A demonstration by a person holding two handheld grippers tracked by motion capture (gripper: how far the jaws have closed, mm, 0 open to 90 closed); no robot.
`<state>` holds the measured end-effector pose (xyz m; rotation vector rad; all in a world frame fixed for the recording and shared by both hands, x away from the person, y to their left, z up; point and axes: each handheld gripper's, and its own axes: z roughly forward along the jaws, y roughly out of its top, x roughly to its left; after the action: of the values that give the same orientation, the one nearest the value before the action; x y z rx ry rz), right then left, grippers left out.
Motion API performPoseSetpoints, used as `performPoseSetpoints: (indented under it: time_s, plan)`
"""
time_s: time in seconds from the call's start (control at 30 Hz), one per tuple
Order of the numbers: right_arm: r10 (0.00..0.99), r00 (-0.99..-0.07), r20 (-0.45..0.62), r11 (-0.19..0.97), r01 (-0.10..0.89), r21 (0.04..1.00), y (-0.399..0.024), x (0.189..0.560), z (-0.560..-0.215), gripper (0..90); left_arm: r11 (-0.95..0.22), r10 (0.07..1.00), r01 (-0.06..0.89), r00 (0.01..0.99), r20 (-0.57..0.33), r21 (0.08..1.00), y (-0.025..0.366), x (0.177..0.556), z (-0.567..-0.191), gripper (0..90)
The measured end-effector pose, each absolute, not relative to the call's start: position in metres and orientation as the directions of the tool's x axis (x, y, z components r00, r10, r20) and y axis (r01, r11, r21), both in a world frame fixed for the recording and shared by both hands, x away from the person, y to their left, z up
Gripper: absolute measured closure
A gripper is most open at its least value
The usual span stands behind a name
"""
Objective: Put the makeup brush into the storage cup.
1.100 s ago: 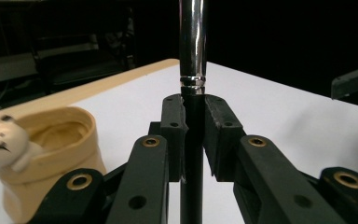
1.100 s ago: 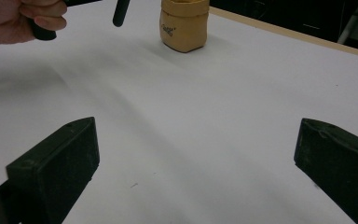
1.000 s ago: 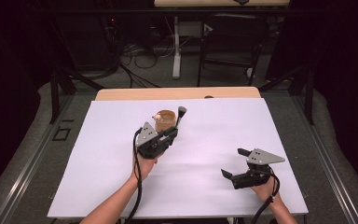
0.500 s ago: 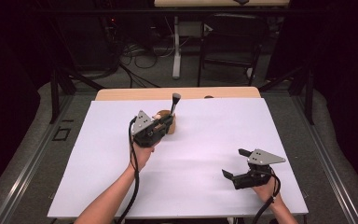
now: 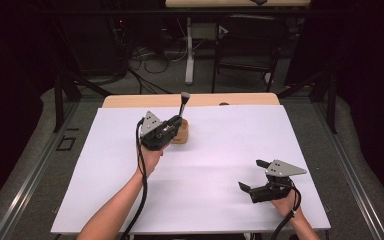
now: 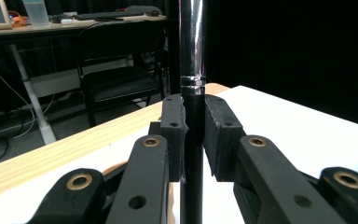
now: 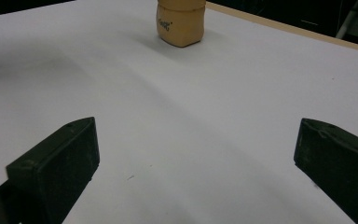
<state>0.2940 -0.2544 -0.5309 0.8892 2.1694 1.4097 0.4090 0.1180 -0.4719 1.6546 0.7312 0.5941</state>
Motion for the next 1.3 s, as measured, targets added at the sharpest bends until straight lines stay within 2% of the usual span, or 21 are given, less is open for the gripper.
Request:
performPoseSetpoints:
  time_s: [1.3]
  plan:
    - [0.705,-0.709,0.012,0.284,0.298,0.911,-0.257,0.294,-0.530,0.0,-0.146,0.796,0.155,0.605,0.023,0.977,0.107,0.449,-0.481,78.9]
